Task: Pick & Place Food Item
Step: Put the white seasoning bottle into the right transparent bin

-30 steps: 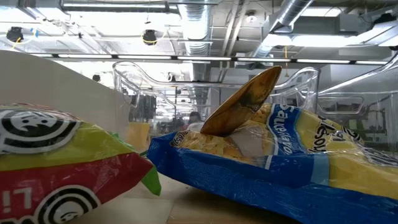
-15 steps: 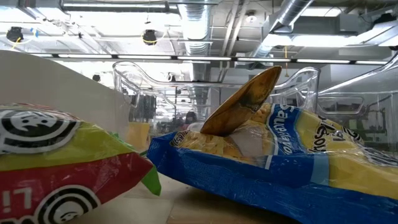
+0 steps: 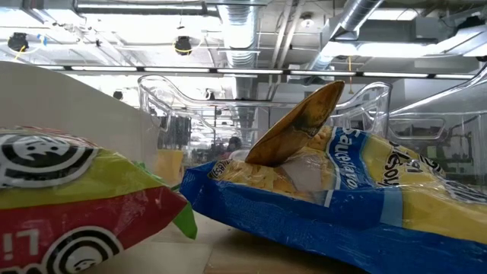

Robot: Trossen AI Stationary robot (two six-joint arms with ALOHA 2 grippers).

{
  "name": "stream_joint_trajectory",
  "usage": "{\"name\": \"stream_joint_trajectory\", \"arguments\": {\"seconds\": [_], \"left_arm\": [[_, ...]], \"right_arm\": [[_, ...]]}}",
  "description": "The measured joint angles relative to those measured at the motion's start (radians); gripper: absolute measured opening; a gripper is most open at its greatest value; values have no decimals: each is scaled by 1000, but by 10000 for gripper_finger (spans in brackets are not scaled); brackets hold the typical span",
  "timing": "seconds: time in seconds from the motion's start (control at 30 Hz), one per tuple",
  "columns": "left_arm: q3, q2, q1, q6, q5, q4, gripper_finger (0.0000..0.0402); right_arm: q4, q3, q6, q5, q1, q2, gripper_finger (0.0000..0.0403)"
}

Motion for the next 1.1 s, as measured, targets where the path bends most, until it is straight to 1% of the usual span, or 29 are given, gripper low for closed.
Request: {"name": "stream_joint_trajectory", "arguments": {"seconds": [0.2, 0.3, 0.37, 0.6, 0.67, 1.1], "left_arm": [[0, 21, 1, -24, -5, 3, 342], [0, 22, 2, -25, -10, 65, 342], [0, 21, 6, -23, -12, 117, 342], [0, 21, 1, -21, -13, 181, 338], [0, 21, 1, -21, -13, 198, 332], [0, 21, 1, -21, -10, 216, 277]], "right_arm": [[52, 0, -10, -1, 7, 2, 189], [89, 1, -20, 0, 6, -8, 188], [82, 2, -25, 1, 5, -23, 188], [149, 0, -36, 1, -8, -38, 189], [172, 2, -36, 2, -9, -43, 189], [181, 1, -35, 1, -20, -38, 190]]}}
